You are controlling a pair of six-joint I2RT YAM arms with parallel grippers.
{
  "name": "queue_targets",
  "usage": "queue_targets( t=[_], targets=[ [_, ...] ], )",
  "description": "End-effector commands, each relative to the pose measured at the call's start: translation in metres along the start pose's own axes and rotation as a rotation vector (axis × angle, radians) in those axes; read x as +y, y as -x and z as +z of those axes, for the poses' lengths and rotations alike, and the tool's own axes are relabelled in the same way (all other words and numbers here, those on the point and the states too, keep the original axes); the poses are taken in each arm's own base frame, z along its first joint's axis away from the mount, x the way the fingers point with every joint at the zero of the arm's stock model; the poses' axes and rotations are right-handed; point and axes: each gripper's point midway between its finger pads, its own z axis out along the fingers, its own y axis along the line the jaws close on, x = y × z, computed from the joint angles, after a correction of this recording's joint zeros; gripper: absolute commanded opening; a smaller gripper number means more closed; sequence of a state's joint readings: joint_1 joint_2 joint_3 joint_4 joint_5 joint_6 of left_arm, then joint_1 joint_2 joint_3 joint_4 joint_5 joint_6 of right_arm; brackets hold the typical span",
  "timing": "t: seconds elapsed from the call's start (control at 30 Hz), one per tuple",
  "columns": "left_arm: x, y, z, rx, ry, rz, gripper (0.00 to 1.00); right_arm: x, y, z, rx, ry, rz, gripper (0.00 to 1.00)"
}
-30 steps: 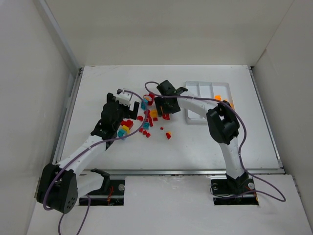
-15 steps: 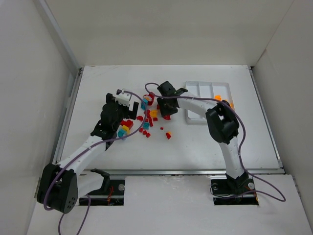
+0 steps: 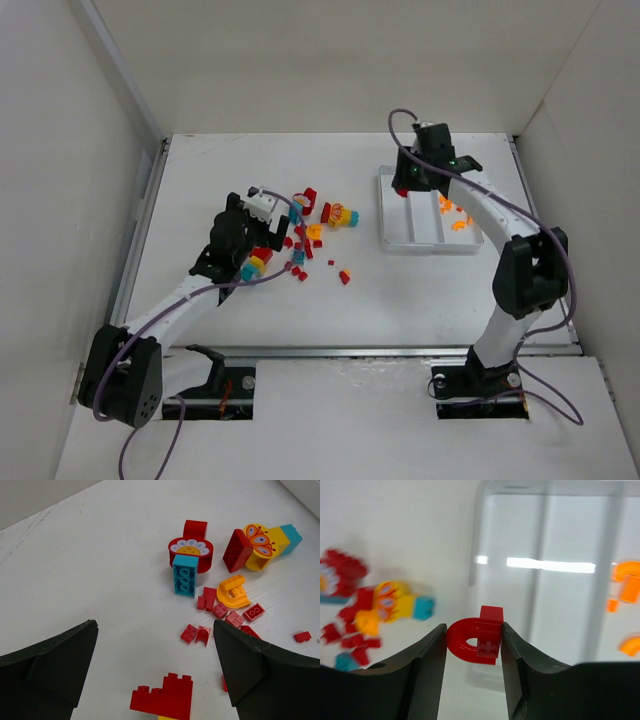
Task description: Sort the legos into containers by color
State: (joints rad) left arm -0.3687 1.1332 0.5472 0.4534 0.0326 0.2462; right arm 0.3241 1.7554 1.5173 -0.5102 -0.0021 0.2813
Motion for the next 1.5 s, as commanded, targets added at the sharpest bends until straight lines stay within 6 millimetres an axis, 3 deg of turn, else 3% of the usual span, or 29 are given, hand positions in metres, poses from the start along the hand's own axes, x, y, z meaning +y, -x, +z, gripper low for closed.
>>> queue_targets(
  t=[0.0, 0.1, 0.23, 0.4, 0.53, 0.67, 0.83, 0.93, 1.0, 1.1, 1.13, 1.2, 1.23, 1.27, 1.33, 1.37, 1.43, 1.47],
  targets=[
    [-0.003, 0.011, 0.002, -0.053, -0.022, -0.003, 1.00, -0.054, -0.038, 0.033, 0.150, -0.173, 0.006, 0.12],
    [-0.003, 0.008, 0.003, -0.043, -0.024, 0.007, 1.00, -0.070, -0.031, 0.037, 0.128, -0.192, 0.033, 0.12],
    [-0.002, 0.001, 0.006, -0.023, -0.018, 0.007, 1.00, -0.080, -0.036, 0.045, 0.138, -0.225, 0.038, 0.18],
    [-0.001, 0.006, 0.007, -0.032, -0.017, 0.007, 1.00, -0.100, -0.043, 0.049, 0.160, -0.274, 0.078, 0.18],
    [-0.002, 0.003, 0.008, -0.023, -0.018, 0.007, 1.00, -0.107, -0.050, 0.053, 0.175, -0.286, 0.094, 0.19],
    [-0.002, 0.003, 0.008, -0.023, -0.018, 0.007, 1.00, -0.107, -0.049, 0.056, 0.171, -0.250, 0.114, 0.29],
    [-0.002, 0.003, 0.008, -0.023, -0.018, 0.016, 1.00, -0.099, -0.039, 0.057, 0.179, -0.202, 0.086, 0.76],
    [0.001, 0.003, 0.008, -0.021, -0.009, 0.035, 1.00, -0.099, -0.029, 0.049, 0.155, -0.223, 0.043, 0.87],
    [0.004, -0.003, 0.007, -0.008, 0.012, 0.035, 1.00, -0.091, -0.021, 0.040, 0.125, -0.240, -0.015, 0.87],
    [0.003, -0.011, 0.008, 0.012, 0.008, 0.048, 1.00, -0.056, 0.000, 0.020, 0.041, -0.198, -0.113, 0.87],
    [0.002, -0.015, 0.007, 0.021, 0.006, 0.058, 1.00, -0.029, -0.002, 0.018, 0.022, -0.152, -0.168, 0.87],
    [-0.002, -0.019, 0.006, 0.034, -0.027, 0.082, 1.00, 0.005, -0.012, 0.009, 0.023, -0.067, -0.284, 0.86],
    [-0.003, -0.019, 0.006, 0.034, -0.027, 0.082, 1.00, 0.026, -0.026, 0.010, 0.049, 0.000, -0.341, 0.86],
    [-0.003, -0.024, 0.005, 0.043, -0.029, 0.082, 1.00, 0.056, -0.054, 0.007, 0.097, 0.053, -0.430, 0.84],
    [-0.005, -0.024, 0.005, 0.041, -0.040, 0.082, 1.00, 0.083, -0.089, 0.007, 0.155, 0.112, -0.541, 0.78],
    [-0.006, -0.027, 0.006, 0.050, -0.042, 0.082, 1.00, 0.107, -0.113, 0.000, 0.188, 0.169, -0.593, 0.75],
    [-0.007, -0.027, 0.006, 0.050, -0.041, 0.062, 1.00, 0.116, -0.151, 0.003, 0.268, 0.210, -0.624, 0.61],
    [-0.007, -0.027, 0.006, 0.050, -0.041, 0.062, 1.00, 0.123, -0.158, 0.002, 0.271, 0.227, -0.619, 0.57]
  ],
)
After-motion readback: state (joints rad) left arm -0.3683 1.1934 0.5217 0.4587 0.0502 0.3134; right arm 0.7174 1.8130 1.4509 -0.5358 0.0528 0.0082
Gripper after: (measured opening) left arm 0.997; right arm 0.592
